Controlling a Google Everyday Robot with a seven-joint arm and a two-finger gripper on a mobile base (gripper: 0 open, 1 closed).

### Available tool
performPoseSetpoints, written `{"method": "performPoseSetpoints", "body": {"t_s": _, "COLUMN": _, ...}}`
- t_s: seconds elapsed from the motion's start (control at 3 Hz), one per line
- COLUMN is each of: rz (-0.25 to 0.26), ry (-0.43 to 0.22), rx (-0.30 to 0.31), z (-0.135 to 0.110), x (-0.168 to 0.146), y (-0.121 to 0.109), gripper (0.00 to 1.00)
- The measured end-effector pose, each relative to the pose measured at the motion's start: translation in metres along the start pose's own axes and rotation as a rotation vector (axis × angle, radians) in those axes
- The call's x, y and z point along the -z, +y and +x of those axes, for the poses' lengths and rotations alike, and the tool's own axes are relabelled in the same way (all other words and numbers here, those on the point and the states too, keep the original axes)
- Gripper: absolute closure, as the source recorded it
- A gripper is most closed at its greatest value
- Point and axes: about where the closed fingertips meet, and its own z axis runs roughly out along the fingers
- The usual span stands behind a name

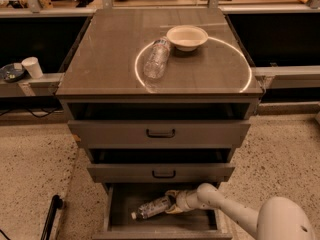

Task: Pick blue plastic bottle from bottom drawer and place on counter

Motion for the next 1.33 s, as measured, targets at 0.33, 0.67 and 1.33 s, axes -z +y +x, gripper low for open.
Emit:
{"method": "performPoseSetpoints", "body": {"t_s": 0.33, "rz": -0.001, "ry": -0.013, "rx": -0.007, "z": 0.000, "x": 0.000, "y": -0.001, "gripper": 0.40}}
{"method": "performPoseSetpoints", "body": {"t_s": 0.67, "rz": -0.010, "ry": -0.022, "rx": -0.013, "z": 0.000, "x": -0.001, "y": 0.000, "gripper": 0.39}}
{"method": "performPoseSetpoints", "body": {"t_s": 1.33, "rz": -0.133, "ry": -0.011, "rx": 0.017, "z": -0.010, "x": -0.009, "y": 0.015, "gripper": 0.01}}
